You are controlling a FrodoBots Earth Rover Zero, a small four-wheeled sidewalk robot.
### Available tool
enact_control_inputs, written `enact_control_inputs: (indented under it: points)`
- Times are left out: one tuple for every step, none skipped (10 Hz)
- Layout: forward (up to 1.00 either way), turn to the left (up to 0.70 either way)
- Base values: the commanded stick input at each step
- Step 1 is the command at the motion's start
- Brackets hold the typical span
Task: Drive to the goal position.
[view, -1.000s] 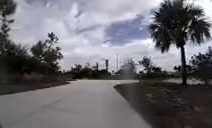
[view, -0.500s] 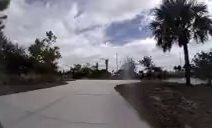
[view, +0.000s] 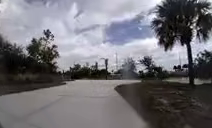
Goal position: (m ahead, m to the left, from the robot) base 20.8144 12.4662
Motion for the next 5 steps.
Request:
enact_control_inputs:
  points:
    - [0.59, 0.13]
    - [0.59, 0.15]
    - [0.59, 0.15]
    - [0.59, 0.15]
    - [0.59, 0.15]
